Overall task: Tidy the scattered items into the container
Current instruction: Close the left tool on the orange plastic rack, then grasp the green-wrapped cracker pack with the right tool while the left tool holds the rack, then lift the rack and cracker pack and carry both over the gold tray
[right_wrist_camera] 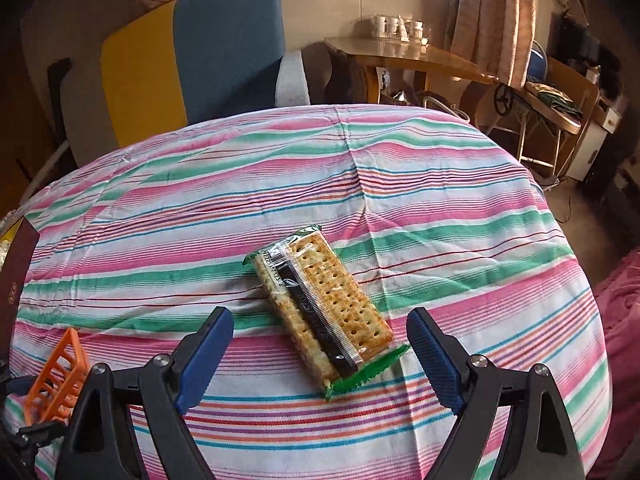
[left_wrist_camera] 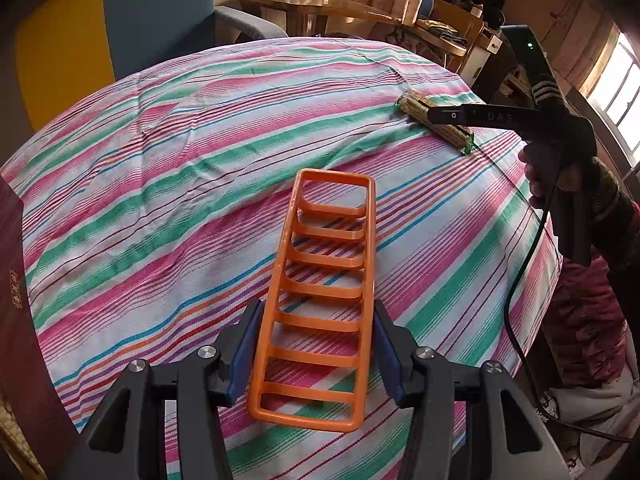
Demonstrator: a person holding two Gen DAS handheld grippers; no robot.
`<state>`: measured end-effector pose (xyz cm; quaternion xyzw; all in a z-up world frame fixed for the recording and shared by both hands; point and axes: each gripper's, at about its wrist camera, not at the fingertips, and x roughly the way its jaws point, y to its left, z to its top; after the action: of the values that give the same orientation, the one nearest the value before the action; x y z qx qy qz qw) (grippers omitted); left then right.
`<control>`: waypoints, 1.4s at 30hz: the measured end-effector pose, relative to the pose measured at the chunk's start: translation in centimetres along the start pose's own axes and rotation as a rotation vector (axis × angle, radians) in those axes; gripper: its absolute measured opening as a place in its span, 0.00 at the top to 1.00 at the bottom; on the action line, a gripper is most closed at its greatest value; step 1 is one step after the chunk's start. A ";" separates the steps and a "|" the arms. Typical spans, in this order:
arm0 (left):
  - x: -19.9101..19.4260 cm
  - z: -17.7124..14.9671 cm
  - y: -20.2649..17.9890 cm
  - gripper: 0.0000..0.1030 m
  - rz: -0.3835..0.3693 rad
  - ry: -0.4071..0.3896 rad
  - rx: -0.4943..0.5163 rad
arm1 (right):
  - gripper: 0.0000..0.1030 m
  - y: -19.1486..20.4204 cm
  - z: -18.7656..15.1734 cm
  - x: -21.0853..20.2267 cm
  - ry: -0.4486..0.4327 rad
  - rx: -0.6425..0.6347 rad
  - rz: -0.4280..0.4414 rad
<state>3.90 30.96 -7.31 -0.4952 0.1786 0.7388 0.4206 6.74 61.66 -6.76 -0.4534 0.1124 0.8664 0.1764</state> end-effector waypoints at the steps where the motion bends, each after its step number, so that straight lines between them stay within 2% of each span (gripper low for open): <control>1: -0.1 -0.1 0.0 0.49 0.003 -0.002 0.002 | 0.13 0.0 0.2 0.5 0.021 -0.012 0.007; 6: -0.6 -0.6 0.4 0.49 0.007 -0.008 -0.011 | 0.17 0.3 0.1 2.1 0.087 -0.041 -0.009; 8: -0.8 -0.9 0.6 0.49 0.014 -0.012 -0.016 | 0.33 0.5 -0.2 1.8 0.089 -0.035 -0.027; 9: -0.9 -1.0 0.6 0.49 0.020 -0.014 -0.015 | 0.37 0.6 -0.4 1.5 0.087 -0.025 -0.027; 10: -1.0 -1.2 0.7 0.49 0.025 -0.015 -0.016 | 0.47 0.7 -0.5 1.2 0.086 -0.015 -0.028; 11: -1.1 -1.3 0.8 0.49 0.028 -0.017 -0.018 | 0.49 0.9 -0.8 0.9 0.084 -0.004 -0.022; 15: -1.4 -2.2 1.0 0.49 0.046 -0.022 -0.020 | 0.50 2.7 -2.5 -0.6 0.075 0.024 0.007; 27: -3.6 -5.8 3.0 0.49 0.072 -0.048 -0.083 | 0.50 12.0 -10.1 -5.8 0.043 0.060 0.129; 32: -4.4 -7.3 3.5 0.49 0.055 -0.060 -0.096 | 0.50 15.0 -12.5 -7.3 0.055 0.056 0.188; 36: -5.0 -7.9 4.1 0.44 0.006 -0.073 -0.115 | 0.48 16.2 -13.8 -8.0 0.057 0.051 0.210; 37: -5.2 -8.0 4.3 0.43 0.002 -0.076 -0.117 | 0.48 16.5 -14.1 -8.1 0.057 0.050 0.215; 40: -5.5 -8.0 4.7 0.42 0.010 -0.083 -0.117 | 0.39 16.8 -14.6 -8.5 0.044 0.064 0.233; 42: -5.6 -7.9 4.8 0.42 0.011 -0.086 -0.114 | 0.38 16.7 -14.7 -8.7 0.030 0.065 0.233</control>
<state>5.51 20.30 -6.64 -0.4850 0.1207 0.7707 0.3952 15.53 39.43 -7.29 -0.4441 0.1949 0.8702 0.0872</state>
